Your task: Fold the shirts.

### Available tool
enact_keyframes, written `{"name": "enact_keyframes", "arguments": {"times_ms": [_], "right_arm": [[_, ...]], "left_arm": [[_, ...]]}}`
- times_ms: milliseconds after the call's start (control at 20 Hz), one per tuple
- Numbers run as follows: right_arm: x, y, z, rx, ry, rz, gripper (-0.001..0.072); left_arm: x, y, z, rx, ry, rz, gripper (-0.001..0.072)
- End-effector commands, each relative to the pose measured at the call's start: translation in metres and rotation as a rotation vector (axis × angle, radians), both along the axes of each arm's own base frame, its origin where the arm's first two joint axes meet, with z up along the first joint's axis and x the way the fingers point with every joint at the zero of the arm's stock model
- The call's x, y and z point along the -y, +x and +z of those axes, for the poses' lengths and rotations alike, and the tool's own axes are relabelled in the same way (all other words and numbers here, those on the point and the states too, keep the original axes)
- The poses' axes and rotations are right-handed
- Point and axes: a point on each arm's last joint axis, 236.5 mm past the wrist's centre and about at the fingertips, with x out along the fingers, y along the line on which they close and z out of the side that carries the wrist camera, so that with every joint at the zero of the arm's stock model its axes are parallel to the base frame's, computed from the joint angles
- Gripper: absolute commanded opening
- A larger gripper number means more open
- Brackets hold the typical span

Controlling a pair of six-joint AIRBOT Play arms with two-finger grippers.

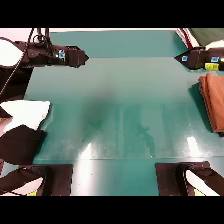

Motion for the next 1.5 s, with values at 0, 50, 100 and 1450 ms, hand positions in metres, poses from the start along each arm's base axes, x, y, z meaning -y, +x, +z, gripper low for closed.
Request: {"name": "enact_keyframes", "arguments": {"times_ms": [0, 50, 100, 1450], "right_arm": [[-0.002, -0.001, 0.0, -0.003, 0.0, 0.006, 0.0019], [-0.002, -0.001, 0.0, -0.003, 0.001, 0.006, 0.0019], [-0.002, -0.001, 0.0, -0.003, 0.0, 0.006, 0.0019], [-0.001, 0.002, 0.002, 0.012, 0.004, -0.004, 0.002]], "left_arm": [[0.0, 0.002, 0.002, 0.01, -0.005, 0.006, 0.003], [0.0, 0.002, 0.002, 0.01, -0.006, 0.006, 0.0029], [0.0, 0.002, 0.002, 0.01, -0.006, 0.006, 0.003], [-0.341, -0.082, -0.261, -0.507, 0.481, 0.701, 0.0661]]}}
